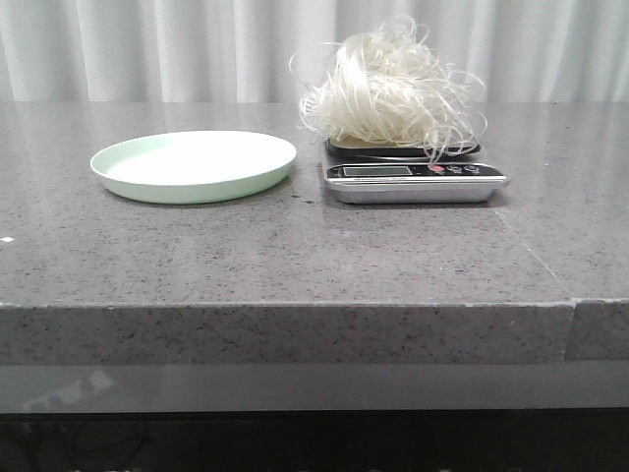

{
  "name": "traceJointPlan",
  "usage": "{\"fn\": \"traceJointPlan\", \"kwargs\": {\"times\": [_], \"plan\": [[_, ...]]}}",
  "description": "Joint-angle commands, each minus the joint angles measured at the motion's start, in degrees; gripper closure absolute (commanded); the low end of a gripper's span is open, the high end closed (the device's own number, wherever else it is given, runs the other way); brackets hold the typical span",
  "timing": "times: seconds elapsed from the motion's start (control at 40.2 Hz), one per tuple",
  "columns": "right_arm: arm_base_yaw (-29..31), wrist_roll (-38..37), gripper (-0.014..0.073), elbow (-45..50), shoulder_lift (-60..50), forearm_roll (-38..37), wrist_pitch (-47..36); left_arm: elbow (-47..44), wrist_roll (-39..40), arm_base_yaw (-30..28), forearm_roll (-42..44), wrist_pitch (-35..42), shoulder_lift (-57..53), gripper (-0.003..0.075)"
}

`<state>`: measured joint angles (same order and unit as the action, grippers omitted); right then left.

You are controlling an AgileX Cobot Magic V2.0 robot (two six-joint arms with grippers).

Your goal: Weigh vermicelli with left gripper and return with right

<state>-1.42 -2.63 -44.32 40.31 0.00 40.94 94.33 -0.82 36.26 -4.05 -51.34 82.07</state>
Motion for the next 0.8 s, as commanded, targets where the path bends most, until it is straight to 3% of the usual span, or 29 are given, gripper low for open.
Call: {"fn": "traceJointPlan", "kwargs": {"times": [0.0, 0.323, 0.497, 0.771], "plan": [[0.2, 0.4, 0.0049, -1.6, 0.3, 0.0, -3.3, -6.7, 0.8, 0.2, 0.1, 5.8, -8.0, 0.0206], [0.2, 0.4, 0.0049, -1.6, 0.3, 0.0, -3.3, -32.7, 0.8, 0.2, 0.0, 10.3, -28.4, 0.0206], [-0.1, 0.4, 0.0049, -1.6, 1.6, 0.0, -4.1, -40.9, 0.8, 0.2, 0.0, 10.3, -36.8, 0.0206], [-10.7, 3.3, 0.0049, -4.0, 7.8, 0.4, -5.0, -45.5, 0.8, 0.2, 0.6, 8.8, -46.3, 0.0206]]}}
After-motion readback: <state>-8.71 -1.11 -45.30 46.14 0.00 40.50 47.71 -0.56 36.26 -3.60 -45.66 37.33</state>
